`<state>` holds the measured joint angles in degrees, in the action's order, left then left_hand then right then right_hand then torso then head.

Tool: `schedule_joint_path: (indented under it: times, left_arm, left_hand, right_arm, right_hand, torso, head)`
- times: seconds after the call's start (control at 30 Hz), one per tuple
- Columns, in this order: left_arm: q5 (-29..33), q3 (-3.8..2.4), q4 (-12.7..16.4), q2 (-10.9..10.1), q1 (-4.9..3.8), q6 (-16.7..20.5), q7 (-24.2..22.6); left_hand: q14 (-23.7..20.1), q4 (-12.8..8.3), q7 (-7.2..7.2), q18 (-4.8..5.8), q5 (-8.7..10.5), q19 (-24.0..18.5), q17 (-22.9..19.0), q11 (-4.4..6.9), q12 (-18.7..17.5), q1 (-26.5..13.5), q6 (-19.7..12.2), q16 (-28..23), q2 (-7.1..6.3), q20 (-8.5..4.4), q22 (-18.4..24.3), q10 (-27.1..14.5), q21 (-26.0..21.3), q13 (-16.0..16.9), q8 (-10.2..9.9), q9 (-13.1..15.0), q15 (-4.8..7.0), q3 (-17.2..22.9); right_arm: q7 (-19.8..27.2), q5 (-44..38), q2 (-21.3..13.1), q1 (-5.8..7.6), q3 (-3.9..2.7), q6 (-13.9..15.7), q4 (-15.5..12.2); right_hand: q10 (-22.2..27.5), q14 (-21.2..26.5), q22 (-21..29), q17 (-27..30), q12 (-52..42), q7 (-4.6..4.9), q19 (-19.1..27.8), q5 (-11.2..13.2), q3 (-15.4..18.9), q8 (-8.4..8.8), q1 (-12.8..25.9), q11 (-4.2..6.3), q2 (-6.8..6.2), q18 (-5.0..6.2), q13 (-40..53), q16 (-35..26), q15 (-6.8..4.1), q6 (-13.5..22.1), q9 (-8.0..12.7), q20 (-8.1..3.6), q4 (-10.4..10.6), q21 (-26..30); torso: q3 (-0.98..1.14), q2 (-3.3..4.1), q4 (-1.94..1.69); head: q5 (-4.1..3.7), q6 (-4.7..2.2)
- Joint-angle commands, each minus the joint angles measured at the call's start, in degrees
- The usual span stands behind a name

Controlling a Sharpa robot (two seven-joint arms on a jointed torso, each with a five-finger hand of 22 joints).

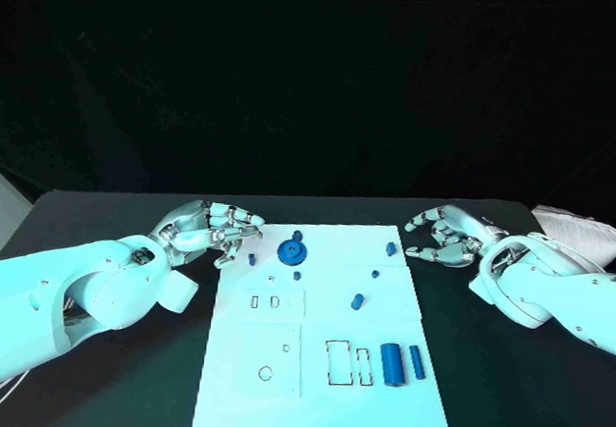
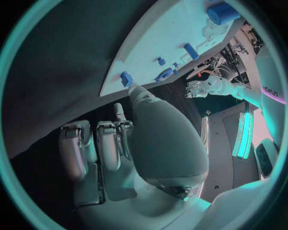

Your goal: Assemble the parts on the task board

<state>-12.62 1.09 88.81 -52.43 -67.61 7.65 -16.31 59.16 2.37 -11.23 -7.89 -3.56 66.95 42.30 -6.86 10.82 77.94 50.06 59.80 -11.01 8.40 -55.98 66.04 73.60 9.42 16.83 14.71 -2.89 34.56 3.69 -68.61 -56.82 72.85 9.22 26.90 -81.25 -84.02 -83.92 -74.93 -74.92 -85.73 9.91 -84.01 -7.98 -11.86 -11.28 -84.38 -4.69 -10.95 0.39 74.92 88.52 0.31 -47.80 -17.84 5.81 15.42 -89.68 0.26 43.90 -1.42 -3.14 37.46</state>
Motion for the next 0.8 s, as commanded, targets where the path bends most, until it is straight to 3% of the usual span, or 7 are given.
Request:
schedule_joint_path:
  times: [0.03, 0.37, 0.8]
  left_arm:
    - [0.3, -0.02, 0.0, 0.1, 0.03, -1.0, -0.6]
    - [0.2, 0.01, -0.1, 0.1, 0.08, -1.0, -0.4]
    - [0.1, 0.02, -0.1, 0.1, 0.08, -1.0, -0.2]
  left_hand:
    - [-0.2, -0.1, 0.09, 0.79, 0.22, -0.3, 0.0, 0.07, 0.4, -0.7, -0.4, 0.0, 0.06, 0.00, 0.1, -0.4, 0.2, 0.1, -0.1, 0.1, 0.03, 0.3]
    - [-0.3, -0.2, 0.09, 0.76, 0.21, -0.4, 0.0, 0.06, 0.4, -0.7, -0.4, -0.1, 0.06, 0.01, 0.2, -0.5, 0.1, 0.1, -0.1, 0.1, 0.02, 0.4]
    - [-0.3, -0.2, 0.09, 0.76, 0.21, -0.4, 0.0, 0.06, 0.4, -0.7, -0.4, -0.1, 0.06, 0.01, 0.2, -0.5, 0.1, 0.1, -0.1, 0.1, 0.02, 0.4]
  right_arm:
    - [-0.1, -1.3, 1.1, -0.64, 0.04, 0.4, 1.0]
    - [-0.9, -1.3, 3.8, -1.92, 0.06, 1.0, 3.4]
    - [-0.9, -1.0, 5.7, -2.56, 0.06, 0.7, 4.9]
  right_hand:
    - [-1.7, -5.2, -15.1, -11.2, 0.1, 0.12, -6.0, -0.5, 0.0, 0.40, -0.6, -0.42, 0.09, -0.39, 11.0, 0.0, 0.34, 0.3, 0.1, 0.58, 0.1, -0.3]
    - [-1.9, -5.2, -15.1, -11.3, -0.1, 0.15, -6.0, -1.2, -0.4, 0.48, -1.2, -0.44, 0.55, -0.39, 11.1, 0.1, 0.37, 0.0, 0.1, 0.63, 0.0, -0.3]
    - [-2.3, -5.2, -15.1, -11.3, -0.5, -0.04, -6.0, -2.1, -1.7, -0.01, -1.7, -0.28, 1.28, -0.39, 11.5, 0.1, 0.23, -2.0, 0.0, 0.57, -0.1, -0.3]
  torso:
    - [-0.17, 0.06, -0.07]
    - [0.11, 0.25, -0.37]
    - [0.07, 0.20, -0.34]
  head:
    - [0.01, 0.36]
    - [-0.23, 0.81]
    - [-0.07, 1.36]
